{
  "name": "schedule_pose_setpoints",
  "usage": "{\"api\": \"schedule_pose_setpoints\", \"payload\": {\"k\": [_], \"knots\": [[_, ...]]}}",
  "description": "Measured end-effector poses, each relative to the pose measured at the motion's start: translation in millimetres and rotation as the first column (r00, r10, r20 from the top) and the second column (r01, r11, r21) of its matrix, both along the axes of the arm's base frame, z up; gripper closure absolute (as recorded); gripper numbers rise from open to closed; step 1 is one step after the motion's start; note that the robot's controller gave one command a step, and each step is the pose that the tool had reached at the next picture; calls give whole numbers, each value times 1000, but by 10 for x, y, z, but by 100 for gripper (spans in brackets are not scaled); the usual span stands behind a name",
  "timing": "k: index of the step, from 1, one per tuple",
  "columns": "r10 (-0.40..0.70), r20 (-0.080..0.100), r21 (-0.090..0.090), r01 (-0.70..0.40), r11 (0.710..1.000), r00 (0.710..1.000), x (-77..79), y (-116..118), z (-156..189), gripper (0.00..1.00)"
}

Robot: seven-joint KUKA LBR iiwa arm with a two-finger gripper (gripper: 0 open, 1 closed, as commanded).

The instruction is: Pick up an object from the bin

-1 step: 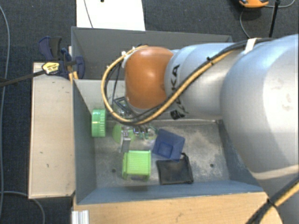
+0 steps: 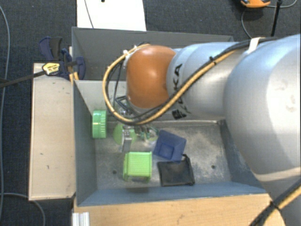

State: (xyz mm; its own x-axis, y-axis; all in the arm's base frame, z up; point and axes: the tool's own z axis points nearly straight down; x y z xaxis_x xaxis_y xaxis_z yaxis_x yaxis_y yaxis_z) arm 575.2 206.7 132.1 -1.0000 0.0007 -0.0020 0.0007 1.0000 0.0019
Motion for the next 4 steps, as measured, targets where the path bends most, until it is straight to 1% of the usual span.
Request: {"api": "schedule_pose_setpoints", "payload": {"k": [1,2,3,4], "knots": [[-1,0,0,1,1000,1000,-4,-10,-5,0],[68,-3,-2,-68,998,998,-26,-351,-34,0],[109,8,2,-109,994,994,20,-194,172,0],[221,31,4,-221,975,975,161,-339,-260,0]]}}
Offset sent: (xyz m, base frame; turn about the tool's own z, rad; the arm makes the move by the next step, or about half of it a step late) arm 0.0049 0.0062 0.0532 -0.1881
